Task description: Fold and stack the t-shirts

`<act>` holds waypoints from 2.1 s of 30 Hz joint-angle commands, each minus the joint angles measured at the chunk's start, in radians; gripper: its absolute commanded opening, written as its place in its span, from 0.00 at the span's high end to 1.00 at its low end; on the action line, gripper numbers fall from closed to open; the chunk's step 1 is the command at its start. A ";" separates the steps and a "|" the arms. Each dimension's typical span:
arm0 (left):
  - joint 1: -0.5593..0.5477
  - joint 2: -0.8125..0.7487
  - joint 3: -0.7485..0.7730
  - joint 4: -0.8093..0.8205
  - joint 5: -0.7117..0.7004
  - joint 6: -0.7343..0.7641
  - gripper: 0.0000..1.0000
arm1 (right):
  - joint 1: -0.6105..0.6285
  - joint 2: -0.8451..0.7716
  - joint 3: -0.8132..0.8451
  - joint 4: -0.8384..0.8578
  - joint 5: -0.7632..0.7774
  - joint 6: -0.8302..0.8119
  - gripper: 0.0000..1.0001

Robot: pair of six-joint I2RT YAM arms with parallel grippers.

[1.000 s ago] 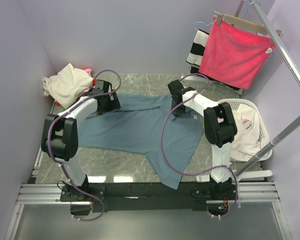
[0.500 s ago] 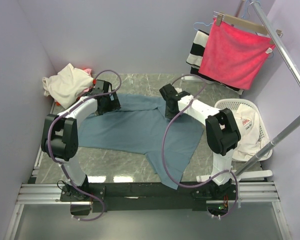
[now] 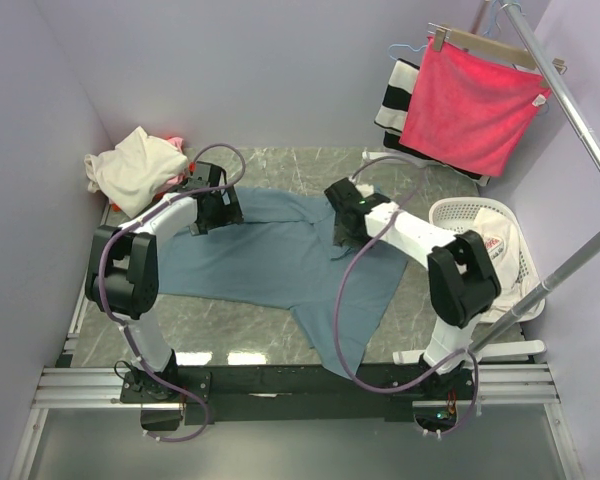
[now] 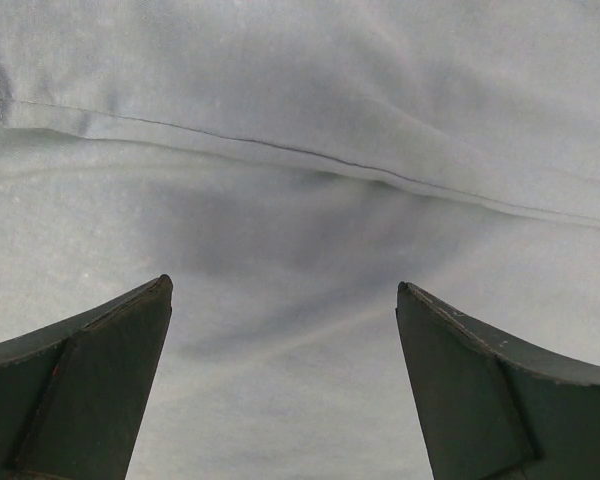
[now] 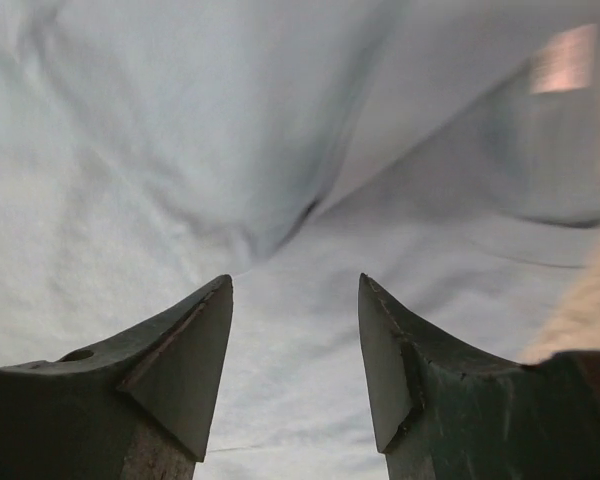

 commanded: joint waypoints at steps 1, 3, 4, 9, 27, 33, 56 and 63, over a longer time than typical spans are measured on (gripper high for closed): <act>-0.005 -0.016 0.020 0.008 0.004 0.013 0.01 | -0.099 -0.067 -0.036 0.043 0.084 -0.005 0.39; -0.007 -0.016 0.020 0.009 0.008 0.013 0.00 | -0.150 -0.023 -0.029 0.067 0.073 -0.019 0.39; -0.007 -0.014 0.022 0.009 0.011 0.011 0.01 | -0.165 0.001 0.008 0.061 0.066 -0.022 0.39; -0.010 -0.011 0.023 0.003 0.007 0.017 0.01 | -0.201 0.094 0.100 0.066 0.029 -0.037 0.39; -0.010 0.025 0.033 0.000 0.011 0.025 0.01 | -0.253 0.286 0.304 0.023 0.026 -0.057 0.38; -0.010 0.036 0.037 -0.002 0.019 0.025 0.00 | -0.254 0.288 0.274 0.018 0.047 -0.051 0.41; -0.010 0.036 0.037 0.001 0.028 0.023 0.01 | -0.228 -0.005 0.024 0.035 0.096 -0.022 1.00; -0.011 0.042 0.036 0.003 0.036 0.020 0.01 | -0.171 -0.082 -0.119 0.021 0.096 0.027 1.00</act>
